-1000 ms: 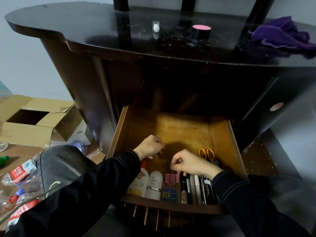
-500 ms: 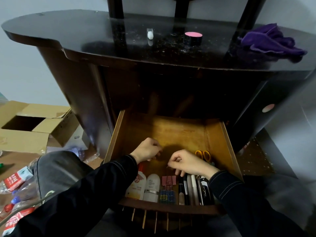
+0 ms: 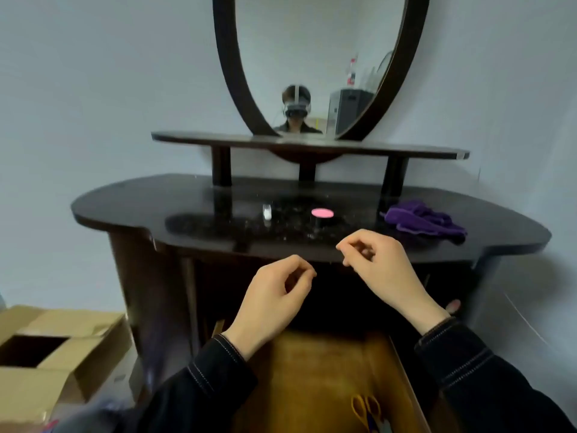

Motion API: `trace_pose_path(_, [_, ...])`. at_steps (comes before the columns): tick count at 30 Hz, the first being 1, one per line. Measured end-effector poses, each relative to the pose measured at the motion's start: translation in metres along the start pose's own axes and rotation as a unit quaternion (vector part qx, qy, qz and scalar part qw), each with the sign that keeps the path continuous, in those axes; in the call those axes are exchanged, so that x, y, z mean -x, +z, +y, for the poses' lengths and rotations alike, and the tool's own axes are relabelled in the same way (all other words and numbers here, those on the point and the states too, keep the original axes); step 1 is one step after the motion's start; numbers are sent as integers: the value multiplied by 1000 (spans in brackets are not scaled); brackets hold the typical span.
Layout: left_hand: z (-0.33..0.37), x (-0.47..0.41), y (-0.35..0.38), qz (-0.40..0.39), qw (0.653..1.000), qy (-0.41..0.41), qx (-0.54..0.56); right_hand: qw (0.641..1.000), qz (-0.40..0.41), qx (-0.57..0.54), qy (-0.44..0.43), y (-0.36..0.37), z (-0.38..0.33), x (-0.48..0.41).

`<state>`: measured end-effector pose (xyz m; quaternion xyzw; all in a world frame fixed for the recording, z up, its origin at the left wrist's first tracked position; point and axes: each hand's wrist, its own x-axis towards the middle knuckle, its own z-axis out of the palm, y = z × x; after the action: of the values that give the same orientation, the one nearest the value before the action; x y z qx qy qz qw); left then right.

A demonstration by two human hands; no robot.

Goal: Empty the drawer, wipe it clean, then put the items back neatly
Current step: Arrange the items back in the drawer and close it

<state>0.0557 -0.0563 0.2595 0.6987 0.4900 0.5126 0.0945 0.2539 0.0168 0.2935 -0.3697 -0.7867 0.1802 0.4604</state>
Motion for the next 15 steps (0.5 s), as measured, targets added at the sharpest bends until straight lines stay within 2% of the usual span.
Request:
trace_pose_path(2, [2, -27, -8, 55, 997, 30, -47, 998, 2, 46, 35, 0, 5, -31])
trace_pose_path(5, [-13, -71, -17, 99, 983, 7, -156, 985, -44, 129, 103, 11, 18, -62])
trace_pose_path(10, [-43, -126, -26, 1, 942, -165, -293, 949, -71, 276, 131, 29, 29, -91])
trace_pose_path(13, [-55, -140, -20, -34, 913, -170, -368, 926, -102, 342, 125, 42, 34, -107])
trace_pose_path(15, [-61, -144, -16, -36, 913, -152, -378, 924, -123, 346, 105, 49, 37, -115])
